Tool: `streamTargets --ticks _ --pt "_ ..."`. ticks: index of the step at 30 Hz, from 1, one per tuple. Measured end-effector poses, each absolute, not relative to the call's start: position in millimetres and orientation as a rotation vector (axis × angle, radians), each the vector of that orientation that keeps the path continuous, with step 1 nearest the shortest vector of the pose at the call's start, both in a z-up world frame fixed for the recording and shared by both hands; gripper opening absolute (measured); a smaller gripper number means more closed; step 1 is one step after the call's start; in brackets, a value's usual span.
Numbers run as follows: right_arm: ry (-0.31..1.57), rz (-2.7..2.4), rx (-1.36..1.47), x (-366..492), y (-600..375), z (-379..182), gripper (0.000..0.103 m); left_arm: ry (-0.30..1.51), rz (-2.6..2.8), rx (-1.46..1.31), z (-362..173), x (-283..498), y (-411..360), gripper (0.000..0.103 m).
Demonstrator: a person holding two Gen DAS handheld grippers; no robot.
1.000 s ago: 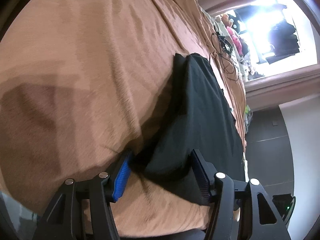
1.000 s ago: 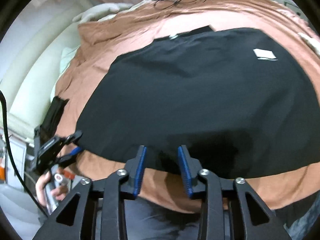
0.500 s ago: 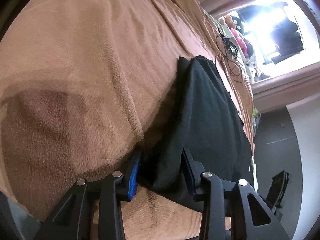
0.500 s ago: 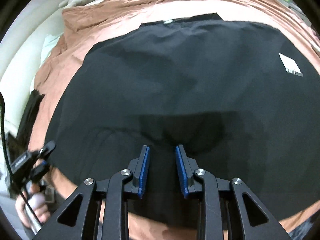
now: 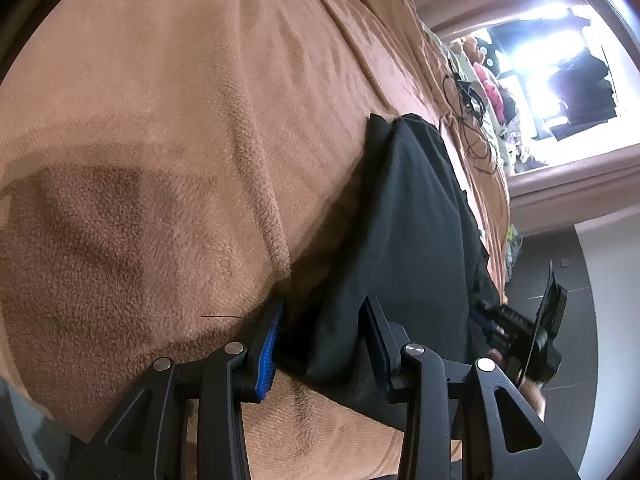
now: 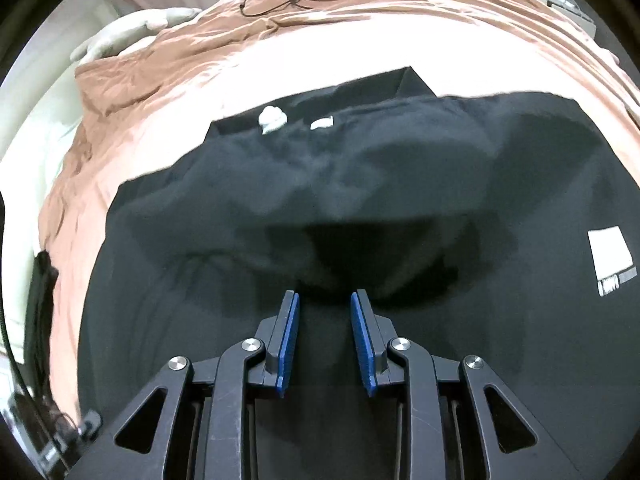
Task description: Fold large clothes
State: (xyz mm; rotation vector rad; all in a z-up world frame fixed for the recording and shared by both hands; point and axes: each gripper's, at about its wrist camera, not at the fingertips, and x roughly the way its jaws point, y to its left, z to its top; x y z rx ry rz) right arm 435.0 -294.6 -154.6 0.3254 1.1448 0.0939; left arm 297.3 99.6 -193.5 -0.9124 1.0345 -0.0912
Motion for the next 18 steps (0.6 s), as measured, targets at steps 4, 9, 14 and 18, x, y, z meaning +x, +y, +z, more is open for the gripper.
streamTargets --ticks 4,9,14,18 --pt "1.137 0.094 0.337 456.2 -296.9 -157.3 0.028 1.033 -0.082 -0.930 -196.0 299.0 98.7 0.040" --pt "1.125 0.120 0.374 474.1 -304.5 -154.8 0.028 1.037 -0.074 -0.911 -194.8 298.1 97.3 0.036" --pt "1.070 0.180 0.410 427.2 -312.9 -125.2 0.028 1.034 -0.101 -0.892 -180.3 298.1 97.8 0.020" --pt "1.061 0.246 0.400 374.7 -309.6 -109.3 0.028 0.979 -0.160 -0.858 -153.9 302.4 92.3 0.014"
